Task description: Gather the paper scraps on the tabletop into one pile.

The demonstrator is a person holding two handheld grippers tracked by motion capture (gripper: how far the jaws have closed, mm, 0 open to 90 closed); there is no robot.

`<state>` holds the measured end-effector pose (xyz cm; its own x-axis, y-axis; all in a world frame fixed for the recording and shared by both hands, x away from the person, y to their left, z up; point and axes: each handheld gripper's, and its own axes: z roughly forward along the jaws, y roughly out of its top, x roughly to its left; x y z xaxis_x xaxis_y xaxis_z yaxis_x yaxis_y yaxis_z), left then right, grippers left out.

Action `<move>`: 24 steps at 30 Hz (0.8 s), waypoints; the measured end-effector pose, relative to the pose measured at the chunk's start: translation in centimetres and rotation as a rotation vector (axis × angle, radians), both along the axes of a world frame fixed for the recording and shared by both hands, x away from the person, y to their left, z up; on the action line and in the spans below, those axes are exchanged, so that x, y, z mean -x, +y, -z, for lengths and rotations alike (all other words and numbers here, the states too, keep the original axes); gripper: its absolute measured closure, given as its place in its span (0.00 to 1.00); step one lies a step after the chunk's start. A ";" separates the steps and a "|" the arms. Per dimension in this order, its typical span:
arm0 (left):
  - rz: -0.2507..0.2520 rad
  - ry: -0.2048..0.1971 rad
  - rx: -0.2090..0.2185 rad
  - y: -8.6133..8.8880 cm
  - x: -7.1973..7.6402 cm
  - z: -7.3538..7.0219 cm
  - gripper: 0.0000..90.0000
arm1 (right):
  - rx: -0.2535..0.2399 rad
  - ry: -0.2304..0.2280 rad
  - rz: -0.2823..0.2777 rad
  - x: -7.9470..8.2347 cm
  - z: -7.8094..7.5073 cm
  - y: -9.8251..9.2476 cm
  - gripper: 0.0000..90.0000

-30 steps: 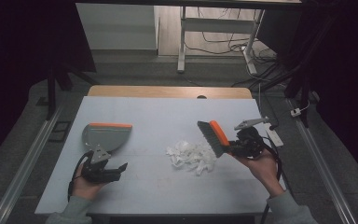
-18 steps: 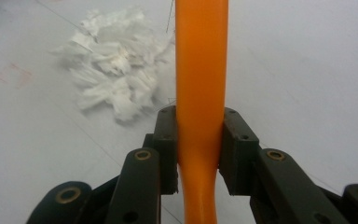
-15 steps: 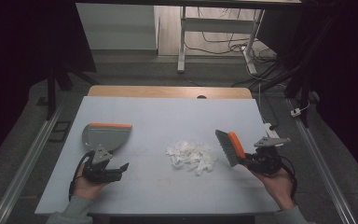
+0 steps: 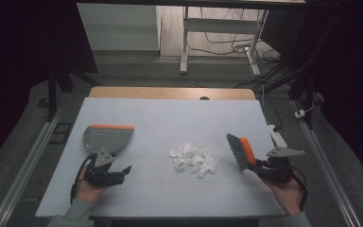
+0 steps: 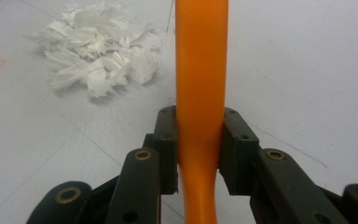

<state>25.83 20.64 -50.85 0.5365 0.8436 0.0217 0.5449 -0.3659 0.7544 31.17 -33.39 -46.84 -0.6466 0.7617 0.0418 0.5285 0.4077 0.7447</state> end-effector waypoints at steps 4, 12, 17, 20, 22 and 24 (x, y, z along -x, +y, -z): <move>0.004 0.001 0.000 -0.1 0.0 0.0 0.27 | -0.001 -0.003 -0.004 -0.1 0.1 0.1 0.79; 0.002 -0.002 0.001 0.0 0.0 0.0 0.27 | 0.003 -0.013 -0.011 0.0 0.1 0.2 0.79; 0.003 -0.002 0.001 0.0 0.0 0.0 0.27 | -0.001 -0.020 -0.010 0.1 0.0 0.2 0.79; 0.003 -0.002 0.001 0.0 0.0 0.0 0.27 | -0.005 -0.029 -0.010 0.1 -0.1 0.2 0.79; 0.003 -0.002 0.001 0.0 0.0 0.0 0.27 | -0.004 -0.028 -0.012 0.1 -0.1 0.2 0.79; 0.002 -0.002 0.001 0.0 0.0 0.0 0.27 | -0.003 -0.025 -0.012 0.1 0.0 0.2 0.79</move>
<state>25.80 20.62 -50.83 0.5384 0.8424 0.0220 0.5423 -0.3663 0.7561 31.06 -33.15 -46.83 -0.6568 0.7535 0.0280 0.5046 0.4117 0.7589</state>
